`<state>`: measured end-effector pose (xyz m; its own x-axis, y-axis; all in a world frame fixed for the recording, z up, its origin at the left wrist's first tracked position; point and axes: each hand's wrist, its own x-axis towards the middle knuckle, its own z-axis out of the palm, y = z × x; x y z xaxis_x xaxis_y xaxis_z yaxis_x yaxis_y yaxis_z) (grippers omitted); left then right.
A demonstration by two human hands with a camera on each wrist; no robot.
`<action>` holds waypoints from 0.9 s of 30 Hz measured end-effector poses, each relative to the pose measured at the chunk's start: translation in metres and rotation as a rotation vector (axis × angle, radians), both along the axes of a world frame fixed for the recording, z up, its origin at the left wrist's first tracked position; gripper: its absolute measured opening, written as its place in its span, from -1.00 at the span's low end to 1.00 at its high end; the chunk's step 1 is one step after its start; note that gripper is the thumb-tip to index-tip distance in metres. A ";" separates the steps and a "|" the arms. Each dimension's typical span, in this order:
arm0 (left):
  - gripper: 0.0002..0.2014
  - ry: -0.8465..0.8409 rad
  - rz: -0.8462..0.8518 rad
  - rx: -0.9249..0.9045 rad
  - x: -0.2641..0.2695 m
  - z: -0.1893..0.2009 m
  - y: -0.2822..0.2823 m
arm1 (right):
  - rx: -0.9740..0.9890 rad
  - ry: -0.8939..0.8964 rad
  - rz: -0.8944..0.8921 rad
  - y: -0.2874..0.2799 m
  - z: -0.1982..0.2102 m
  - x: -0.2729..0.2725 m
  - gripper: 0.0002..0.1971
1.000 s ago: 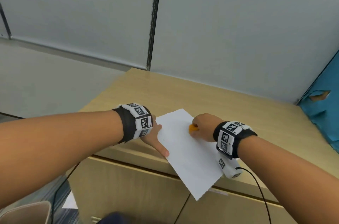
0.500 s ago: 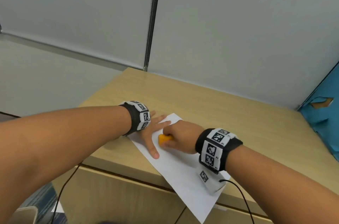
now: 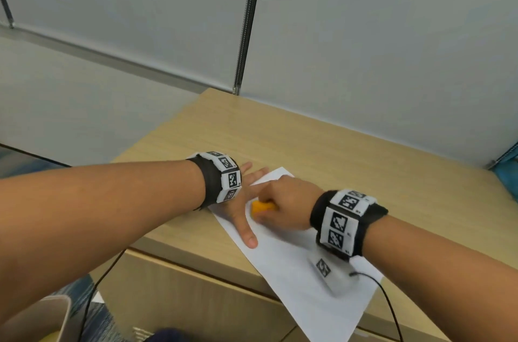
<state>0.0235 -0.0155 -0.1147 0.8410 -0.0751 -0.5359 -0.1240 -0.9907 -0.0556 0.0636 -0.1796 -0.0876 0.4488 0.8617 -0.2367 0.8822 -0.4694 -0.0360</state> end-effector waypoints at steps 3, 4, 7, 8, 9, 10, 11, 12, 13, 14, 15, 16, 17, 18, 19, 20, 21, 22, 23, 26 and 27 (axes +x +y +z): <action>0.42 0.001 0.007 -0.007 -0.001 0.002 -0.001 | -0.015 -0.110 -0.114 0.008 0.009 0.023 -0.66; 0.42 -0.001 0.005 -0.001 -0.001 0.003 -0.001 | -0.012 -0.110 -0.094 0.010 0.008 0.021 -0.67; 0.42 -0.007 -0.006 0.027 -0.001 0.003 -0.001 | -0.059 0.036 0.034 0.005 0.006 -0.003 -0.62; 0.42 -0.007 -0.004 0.026 -0.001 0.003 0.000 | -0.079 0.073 0.039 0.003 0.006 -0.007 -0.59; 0.42 -0.004 0.001 0.019 -0.002 0.002 0.000 | -0.086 0.078 0.013 0.001 0.007 -0.004 -0.58; 0.44 -0.004 0.010 0.004 -0.001 0.001 0.000 | -0.072 0.044 -0.030 0.002 0.009 0.002 -0.59; 0.46 -0.009 0.013 -0.007 -0.001 0.000 0.000 | -0.053 -0.017 -0.088 0.003 0.011 0.009 -0.60; 0.49 -0.014 0.011 -0.010 -0.001 0.000 0.000 | -0.037 -0.079 -0.148 0.003 0.013 0.015 -0.61; 0.51 -0.019 0.009 -0.003 -0.002 0.002 -0.002 | -0.028 -0.116 -0.195 0.002 0.014 0.019 -0.61; 0.51 -0.025 0.009 0.006 -0.003 0.003 -0.003 | -0.031 -0.124 -0.219 0.000 0.015 0.018 -0.61; 0.50 -0.032 0.010 0.011 -0.004 0.004 -0.003 | -0.039 -0.109 -0.234 -0.003 0.017 0.016 -0.61; 0.47 -0.038 0.011 0.007 -0.005 0.005 -0.004 | -0.042 -0.073 -0.255 -0.009 0.020 0.012 -0.61; 0.45 -0.046 0.012 0.002 -0.007 0.006 -0.004 | -0.033 -0.027 -0.281 -0.017 0.022 0.006 -0.61; 0.44 -0.053 0.014 -0.001 -0.008 0.007 -0.005 | -0.029 -0.003 -0.305 -0.027 0.025 0.001 -0.62; 0.44 -0.054 0.019 -0.001 -0.009 0.008 -0.006 | -0.051 -0.014 -0.320 -0.038 0.026 -0.006 -0.64; 0.44 -0.047 0.034 -0.002 -0.010 0.010 -0.010 | -0.092 -0.047 -0.330 -0.049 0.025 -0.012 -0.65; 0.45 -0.039 0.055 0.005 -0.012 0.012 -0.013 | -0.137 -0.085 -0.338 -0.060 0.022 -0.018 -0.64; 0.45 -0.031 0.078 0.018 -0.014 0.015 -0.017 | -0.163 -0.108 -0.343 -0.069 0.019 -0.023 -0.63; 0.45 -0.027 0.100 0.038 -0.017 0.017 -0.022 | -0.166 -0.111 -0.347 -0.076 0.015 -0.027 -0.63; 0.46 -0.058 0.153 0.080 -0.029 0.020 -0.036 | -0.157 -0.099 -0.370 -0.090 0.012 -0.024 -0.62; 0.43 -0.072 0.162 0.079 -0.035 0.020 -0.039 | -0.165 -0.097 -0.375 -0.092 0.013 -0.020 -0.62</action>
